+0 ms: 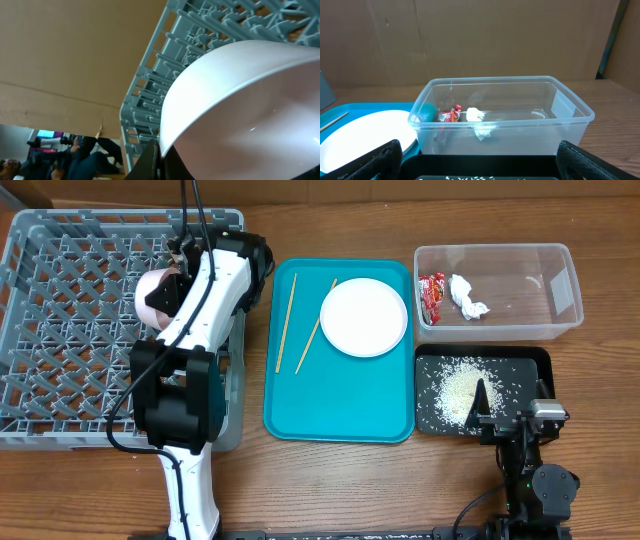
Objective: Sort waste into correct bins and load items into the dishwasher
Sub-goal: 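Carry the pink bowl to the rack and set it beside the grey bowl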
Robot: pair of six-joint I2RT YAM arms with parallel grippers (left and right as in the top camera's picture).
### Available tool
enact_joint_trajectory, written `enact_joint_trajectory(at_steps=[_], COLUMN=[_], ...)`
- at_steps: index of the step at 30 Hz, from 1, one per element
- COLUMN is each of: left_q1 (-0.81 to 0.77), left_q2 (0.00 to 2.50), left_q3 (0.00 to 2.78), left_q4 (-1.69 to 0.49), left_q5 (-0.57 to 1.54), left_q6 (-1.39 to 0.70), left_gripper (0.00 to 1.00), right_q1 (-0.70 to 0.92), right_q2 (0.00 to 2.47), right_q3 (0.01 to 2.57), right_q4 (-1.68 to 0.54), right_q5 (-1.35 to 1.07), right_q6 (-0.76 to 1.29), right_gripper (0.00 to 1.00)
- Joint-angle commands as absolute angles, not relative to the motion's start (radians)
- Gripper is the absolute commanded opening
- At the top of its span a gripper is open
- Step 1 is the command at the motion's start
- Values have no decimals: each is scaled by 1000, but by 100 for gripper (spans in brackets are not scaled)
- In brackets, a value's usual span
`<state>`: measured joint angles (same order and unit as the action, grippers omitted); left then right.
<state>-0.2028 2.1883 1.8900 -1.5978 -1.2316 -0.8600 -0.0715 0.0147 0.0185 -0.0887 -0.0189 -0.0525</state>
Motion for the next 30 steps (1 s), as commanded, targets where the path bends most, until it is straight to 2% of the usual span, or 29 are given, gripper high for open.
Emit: enact_joint_trajectory(at_steps=[1,22,26,30], left_q1=[-194,-159,-177,-202], left_q2=[2197,2197,2197,2197], left_q3=[1895,1869,1868,1868], left_q4=[-1629,-1605,-1595,-1595], left_q5=[-1283,-1175,-1146,-1147], left_q6=[-936,-980,-980,-980], left_gripper=[4,5,9,17], right_q1=[-74,-74,-74,-74], right_q2=[3,3,3,3], right_q3=[8,8,8,8], right_q4=[-81,-81,-80,-80], right_q5=[-20,-20,-20,-20], right_q6=[-53,-53,-53,-53], right_gripper=[100,100,100,100])
